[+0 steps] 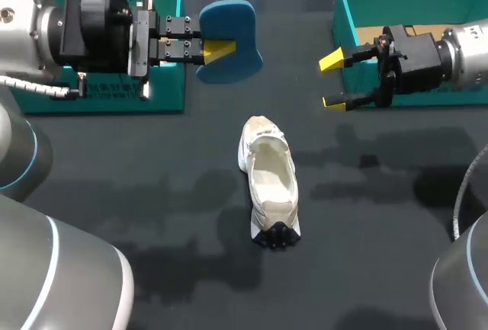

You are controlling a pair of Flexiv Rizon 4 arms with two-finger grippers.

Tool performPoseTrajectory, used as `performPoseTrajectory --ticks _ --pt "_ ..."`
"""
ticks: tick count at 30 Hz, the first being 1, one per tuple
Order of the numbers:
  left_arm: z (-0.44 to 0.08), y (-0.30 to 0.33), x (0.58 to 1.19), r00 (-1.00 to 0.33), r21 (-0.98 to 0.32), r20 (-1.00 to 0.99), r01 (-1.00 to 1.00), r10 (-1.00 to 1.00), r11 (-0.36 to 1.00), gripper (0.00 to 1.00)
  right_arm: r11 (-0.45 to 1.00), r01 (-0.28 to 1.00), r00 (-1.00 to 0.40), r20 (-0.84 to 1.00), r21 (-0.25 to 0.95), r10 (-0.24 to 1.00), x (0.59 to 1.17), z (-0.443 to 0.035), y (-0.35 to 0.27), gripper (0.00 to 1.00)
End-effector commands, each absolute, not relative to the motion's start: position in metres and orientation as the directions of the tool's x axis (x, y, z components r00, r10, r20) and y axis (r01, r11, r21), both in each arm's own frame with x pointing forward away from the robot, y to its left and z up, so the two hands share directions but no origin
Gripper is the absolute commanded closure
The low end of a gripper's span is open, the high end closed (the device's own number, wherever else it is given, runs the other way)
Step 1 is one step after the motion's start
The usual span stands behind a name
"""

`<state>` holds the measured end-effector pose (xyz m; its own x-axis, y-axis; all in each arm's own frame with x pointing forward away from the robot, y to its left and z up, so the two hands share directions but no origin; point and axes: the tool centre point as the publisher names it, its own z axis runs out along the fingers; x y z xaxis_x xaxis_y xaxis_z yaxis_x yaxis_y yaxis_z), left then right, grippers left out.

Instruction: Take the shoe out of the shoebox, open the shoe tongue, remove and reinsert the insole, then place the shoe into the shoebox

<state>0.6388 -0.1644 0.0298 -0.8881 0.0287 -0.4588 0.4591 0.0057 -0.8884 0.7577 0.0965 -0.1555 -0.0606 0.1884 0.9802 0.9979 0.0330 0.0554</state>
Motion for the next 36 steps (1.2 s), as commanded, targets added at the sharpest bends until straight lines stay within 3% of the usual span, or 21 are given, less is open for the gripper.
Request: performPoseTrajectory --ticks 1,5,19,26,36 --pt "0.019 -0.166 0.646 -0.758 -0.756 -0.652 0.650 0.003 -0.079 1.00 -0.019 0.999 -0.045 0.985 0.049 0.166 0.752 -0.157 0.104 0.00" --pt "0.005 -0.164 0.652 -0.590 -0.579 -0.807 0.800 -0.028 -0.156 1.00 -0.034 0.999 -0.020 0.993 0.025 0.120 0.754 -0.155 0.108 0.00" --pt "0.002 -0.164 0.657 -0.581 -0.572 -0.814 0.807 -0.024 -0.145 1.00 -0.034 0.999 -0.020 0.993 0.025 0.120 0.754 -0.155 0.108 0.00" --pt "-0.030 -0.170 0.665 -0.309 -0.313 -0.950 0.943 0.050 -0.117 1.00 -0.052 0.999 0.000 0.995 0.005 0.104 0.759 -0.153 0.111 0.00" --pt "-0.064 -0.166 0.678 -0.024 -0.017 -0.998 0.995 -0.065 -0.098 1.00 -0.063 0.998 0.010 0.996 -0.004 0.087 0.757 -0.153 0.121 0.00"
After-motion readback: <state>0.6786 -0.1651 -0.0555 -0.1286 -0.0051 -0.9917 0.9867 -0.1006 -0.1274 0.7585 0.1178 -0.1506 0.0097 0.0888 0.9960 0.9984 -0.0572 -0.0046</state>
